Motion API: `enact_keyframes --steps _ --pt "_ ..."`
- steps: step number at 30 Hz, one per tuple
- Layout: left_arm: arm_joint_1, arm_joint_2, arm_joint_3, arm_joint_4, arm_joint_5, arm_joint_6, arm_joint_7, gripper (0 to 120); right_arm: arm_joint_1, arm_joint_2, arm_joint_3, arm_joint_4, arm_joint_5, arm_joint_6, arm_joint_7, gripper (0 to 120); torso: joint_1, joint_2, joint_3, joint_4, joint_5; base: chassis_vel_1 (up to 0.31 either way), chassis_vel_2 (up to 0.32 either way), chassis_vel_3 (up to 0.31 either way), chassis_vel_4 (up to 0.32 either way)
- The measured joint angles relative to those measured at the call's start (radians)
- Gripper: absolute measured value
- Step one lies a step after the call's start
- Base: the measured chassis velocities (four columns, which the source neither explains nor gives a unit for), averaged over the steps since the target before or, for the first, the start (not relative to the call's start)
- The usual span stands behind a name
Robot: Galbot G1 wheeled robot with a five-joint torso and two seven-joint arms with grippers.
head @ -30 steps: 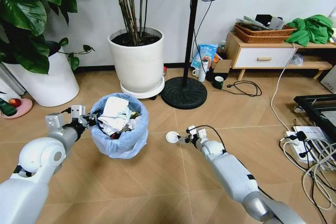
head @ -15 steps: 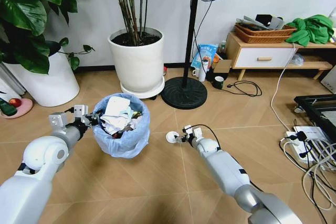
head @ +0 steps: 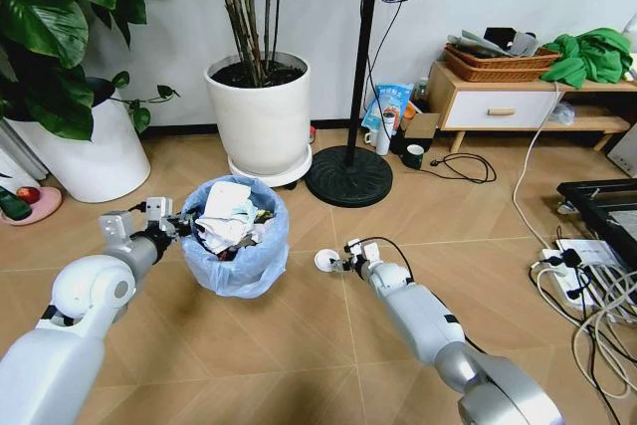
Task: Pick up the trash bin and place the garbage on the floor into it.
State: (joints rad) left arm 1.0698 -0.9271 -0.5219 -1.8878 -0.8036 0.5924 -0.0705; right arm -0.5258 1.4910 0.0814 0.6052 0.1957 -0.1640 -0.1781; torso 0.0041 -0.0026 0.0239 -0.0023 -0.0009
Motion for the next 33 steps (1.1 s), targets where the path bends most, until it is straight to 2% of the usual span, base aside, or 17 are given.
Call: enact_keyframes --steps 33 --pt "-0.009 0.0 0.021 -0.01 0.005 0.0 -0.01 0 0.067 0.061 0.022 -0.16 -0.012 -0.005 0.02 100 0.0 0.0 0.0 0.0 -0.0001 0.0 0.0 0.0 0.0"
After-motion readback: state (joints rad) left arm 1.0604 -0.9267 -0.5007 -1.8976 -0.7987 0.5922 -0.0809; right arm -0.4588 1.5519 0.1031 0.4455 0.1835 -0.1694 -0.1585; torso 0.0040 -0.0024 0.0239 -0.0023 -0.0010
